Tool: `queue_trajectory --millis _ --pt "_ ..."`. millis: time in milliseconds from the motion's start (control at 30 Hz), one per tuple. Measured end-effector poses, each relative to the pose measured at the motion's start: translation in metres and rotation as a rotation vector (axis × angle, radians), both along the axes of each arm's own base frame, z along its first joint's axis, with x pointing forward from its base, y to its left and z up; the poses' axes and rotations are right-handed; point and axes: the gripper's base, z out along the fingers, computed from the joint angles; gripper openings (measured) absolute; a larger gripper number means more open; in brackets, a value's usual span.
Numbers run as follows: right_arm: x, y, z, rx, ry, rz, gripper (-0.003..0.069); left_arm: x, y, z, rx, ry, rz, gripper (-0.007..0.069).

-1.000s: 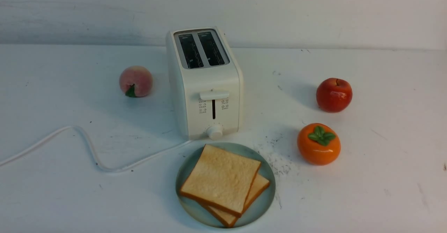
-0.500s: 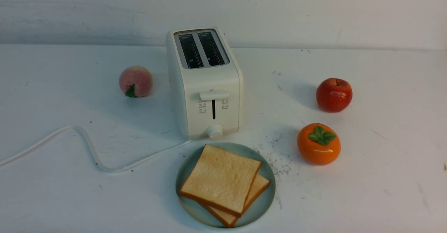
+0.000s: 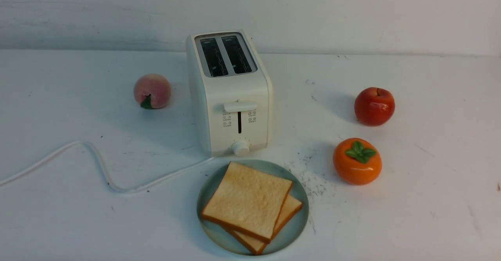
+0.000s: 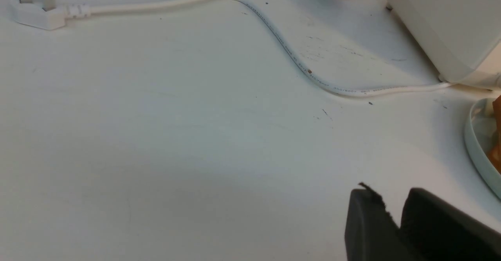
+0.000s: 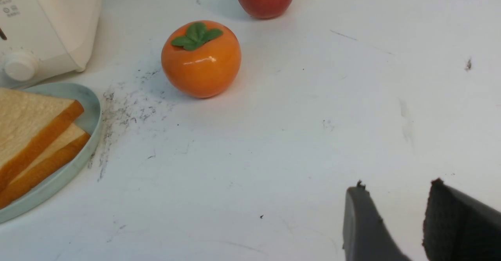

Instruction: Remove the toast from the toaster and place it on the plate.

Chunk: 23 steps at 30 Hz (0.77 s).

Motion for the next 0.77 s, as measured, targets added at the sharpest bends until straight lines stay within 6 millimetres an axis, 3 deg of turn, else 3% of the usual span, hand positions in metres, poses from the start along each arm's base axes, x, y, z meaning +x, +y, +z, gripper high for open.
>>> queue_trajectory --millis 767 --pt "0.0 0.0 0.0 0.0 0.0 0.0 0.0239 0.0 0.0 0.0 0.0 0.0 0.0 0.0152"
